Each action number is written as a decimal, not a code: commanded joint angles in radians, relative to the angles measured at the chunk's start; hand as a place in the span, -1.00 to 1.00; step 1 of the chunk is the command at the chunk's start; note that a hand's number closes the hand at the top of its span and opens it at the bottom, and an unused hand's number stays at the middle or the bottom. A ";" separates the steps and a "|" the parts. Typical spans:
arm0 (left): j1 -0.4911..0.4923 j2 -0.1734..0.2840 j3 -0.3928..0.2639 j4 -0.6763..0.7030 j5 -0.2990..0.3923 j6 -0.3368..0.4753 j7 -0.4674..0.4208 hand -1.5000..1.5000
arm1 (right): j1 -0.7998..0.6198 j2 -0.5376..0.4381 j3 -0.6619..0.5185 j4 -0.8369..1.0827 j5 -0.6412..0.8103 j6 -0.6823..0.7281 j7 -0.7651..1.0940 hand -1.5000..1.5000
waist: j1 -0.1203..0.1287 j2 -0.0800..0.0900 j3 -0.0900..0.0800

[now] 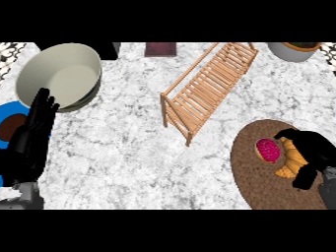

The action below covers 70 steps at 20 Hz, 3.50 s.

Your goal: Pick the croissant from the placemat and place it in the tiered shelf

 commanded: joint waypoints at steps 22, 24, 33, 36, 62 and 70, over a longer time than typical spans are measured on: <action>-0.058 -0.013 0.040 0.064 -0.015 0.013 0.001 0.00 | 0.113 -0.072 0.114 -0.479 -0.170 0.172 -0.556 1.00 | -0.024 0.002 0.008; -0.027 -0.017 0.046 0.069 -0.008 0.005 -0.054 0.00 | 0.106 -0.060 0.024 -0.529 -0.331 0.290 -0.542 1.00 | -0.035 -0.001 0.006; -0.008 -0.008 0.047 0.068 0.003 -0.020 -0.045 0.00 | 0.030 0.011 -0.335 -0.767 -0.717 0.458 -0.122 1.00 | -0.022 0.001 0.006; -0.043 -0.022 0.011 0.031 -0.041 0.010 0.014 0.00 | -0.102 0.013 -0.354 -0.734 -0.726 0.441 -0.012 1.00 | -0.004 0.004 0.008; -0.029 0.003 0.073 0.011 -0.009 -0.058 0.009 0.00 | -0.638 0.205 -0.266 0.110 -0.469 0.010 -0.206 1.00 | 0.016 0.010 0.009; -0.006 -0.043 0.040 0.005 -0.020 -0.054 -0.025 0.00 | -0.722 0.269 -0.230 0.329 -0.390 -0.122 -0.288 1.00 | 0.011 0.008 0.009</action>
